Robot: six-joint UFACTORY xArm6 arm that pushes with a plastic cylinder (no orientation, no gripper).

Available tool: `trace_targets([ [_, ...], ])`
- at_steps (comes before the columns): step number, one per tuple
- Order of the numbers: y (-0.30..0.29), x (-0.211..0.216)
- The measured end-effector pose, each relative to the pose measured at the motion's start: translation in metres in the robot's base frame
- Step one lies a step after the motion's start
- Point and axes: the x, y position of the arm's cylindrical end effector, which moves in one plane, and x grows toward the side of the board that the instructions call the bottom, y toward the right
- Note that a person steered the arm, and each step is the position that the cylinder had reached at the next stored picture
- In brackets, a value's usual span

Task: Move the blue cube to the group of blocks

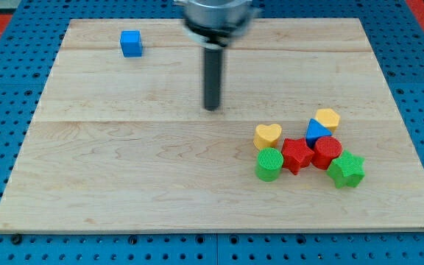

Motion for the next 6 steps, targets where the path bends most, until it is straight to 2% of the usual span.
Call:
trace_targets([
  [1, -0.159, -0.039],
  [2, -0.250, -0.110],
  [3, -0.193, -0.156],
  [4, -0.074, -0.140],
  [5, -0.018, -0.074],
  [6, -0.005, -0.018],
])
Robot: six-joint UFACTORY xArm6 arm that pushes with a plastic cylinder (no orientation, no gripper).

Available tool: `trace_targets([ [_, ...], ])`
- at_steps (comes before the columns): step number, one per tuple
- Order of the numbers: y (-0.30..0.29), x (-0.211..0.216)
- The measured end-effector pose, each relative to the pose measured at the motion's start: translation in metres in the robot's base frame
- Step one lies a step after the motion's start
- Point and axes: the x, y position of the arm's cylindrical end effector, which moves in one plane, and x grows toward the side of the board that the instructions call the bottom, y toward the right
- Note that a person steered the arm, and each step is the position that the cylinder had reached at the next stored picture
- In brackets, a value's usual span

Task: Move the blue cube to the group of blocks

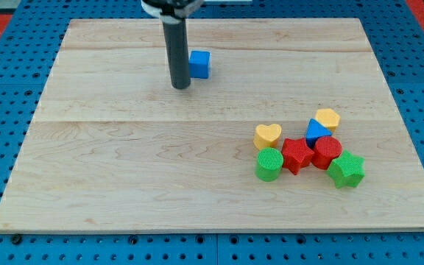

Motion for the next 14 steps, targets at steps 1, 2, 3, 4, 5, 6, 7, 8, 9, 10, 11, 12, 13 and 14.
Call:
trace_targets([
  [1, -0.055, -0.013],
  [2, -0.090, -0.062],
  [3, -0.036, -0.100],
  [4, 0.015, -0.025],
  [5, 0.078, 0.045],
  [6, 0.037, 0.046],
  [7, -0.059, 0.014],
  [8, -0.057, -0.070],
  [9, -0.004, -0.089],
  [10, 0.075, -0.023],
  [11, 0.093, 0.034],
  [12, 0.107, 0.075],
  [13, 0.116, 0.077],
  [14, 0.081, 0.049],
])
